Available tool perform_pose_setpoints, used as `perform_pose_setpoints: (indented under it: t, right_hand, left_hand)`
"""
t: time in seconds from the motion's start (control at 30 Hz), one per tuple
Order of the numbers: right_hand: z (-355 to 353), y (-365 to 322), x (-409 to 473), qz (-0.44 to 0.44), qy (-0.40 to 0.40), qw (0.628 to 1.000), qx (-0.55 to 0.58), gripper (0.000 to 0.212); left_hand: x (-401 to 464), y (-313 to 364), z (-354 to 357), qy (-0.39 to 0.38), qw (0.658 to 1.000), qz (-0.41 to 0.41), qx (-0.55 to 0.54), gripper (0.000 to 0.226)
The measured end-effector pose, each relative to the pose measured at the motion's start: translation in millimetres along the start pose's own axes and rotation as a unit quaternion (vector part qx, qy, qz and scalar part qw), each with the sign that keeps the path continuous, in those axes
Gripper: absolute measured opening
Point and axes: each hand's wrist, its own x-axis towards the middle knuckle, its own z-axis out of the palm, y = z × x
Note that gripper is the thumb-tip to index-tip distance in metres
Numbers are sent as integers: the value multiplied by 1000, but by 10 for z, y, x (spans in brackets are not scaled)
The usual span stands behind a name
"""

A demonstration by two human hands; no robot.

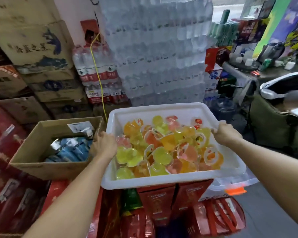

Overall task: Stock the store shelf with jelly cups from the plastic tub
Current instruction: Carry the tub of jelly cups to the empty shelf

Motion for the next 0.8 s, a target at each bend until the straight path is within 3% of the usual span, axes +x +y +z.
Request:
perform_pose_setpoints:
  t: [0.07,0.17,0.53,0.8]
  right_hand:
    - [77,16,74,7,11,998,62,19]
    - [103,9,92,13,37,991,131,9]
    - [-116,68,-385,-13,39,974,222,25]
    - [-293,418,-1044,-83,-41,969,228,15]
  left_hand:
    - [34,-6,48,9,997,-37,-70,49]
    - [31,-33,3,12,995,-26,-93,49]
    - [-736,-380,-247,71,987,-41,-136,48]
    - [-2230,-795,-328,130,972,-117,-155,47]
